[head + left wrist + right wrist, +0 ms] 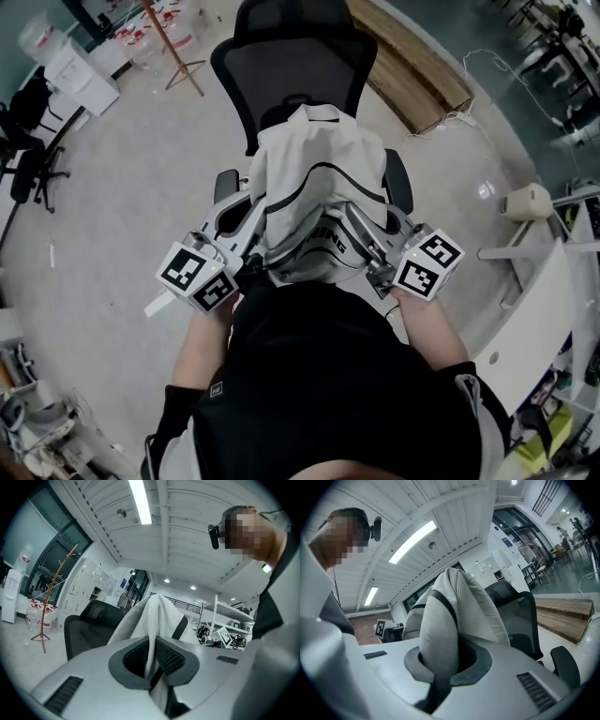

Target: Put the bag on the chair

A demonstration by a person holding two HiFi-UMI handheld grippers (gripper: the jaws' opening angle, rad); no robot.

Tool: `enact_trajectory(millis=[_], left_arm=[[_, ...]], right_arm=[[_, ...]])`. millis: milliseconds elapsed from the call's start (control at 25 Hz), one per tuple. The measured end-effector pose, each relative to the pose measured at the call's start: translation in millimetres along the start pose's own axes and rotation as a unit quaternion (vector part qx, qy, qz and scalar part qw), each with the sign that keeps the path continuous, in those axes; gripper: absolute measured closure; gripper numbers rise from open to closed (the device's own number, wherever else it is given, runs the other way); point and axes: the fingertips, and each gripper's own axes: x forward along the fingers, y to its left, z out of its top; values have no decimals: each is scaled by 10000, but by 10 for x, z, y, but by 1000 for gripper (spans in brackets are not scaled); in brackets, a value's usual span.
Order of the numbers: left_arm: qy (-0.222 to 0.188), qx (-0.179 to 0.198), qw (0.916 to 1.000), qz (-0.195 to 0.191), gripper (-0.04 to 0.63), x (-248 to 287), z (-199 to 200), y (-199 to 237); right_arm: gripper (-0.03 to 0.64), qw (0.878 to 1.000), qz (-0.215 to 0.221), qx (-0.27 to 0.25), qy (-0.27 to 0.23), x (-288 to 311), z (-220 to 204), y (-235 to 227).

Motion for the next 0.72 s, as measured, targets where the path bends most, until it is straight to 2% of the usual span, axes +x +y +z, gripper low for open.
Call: enact_trajectory(millis=[240,440,560,720], left_arm=[[65,67,9969,-775,549,-78,314,563],[208,202,9879,-1523,548,-41,487,868],[279,267,9824,-1829,548,1,535,938],[445,233,9783,-2010,549,163,417,851]], right_arm=[[581,9970,-631,15,-442,553,122,138],[581,9874,-1294,91,-905,808,142,220],[581,9818,-1564,153,-1069,852,120,257],[581,9775,-1788,253,-1092,687,16,209]])
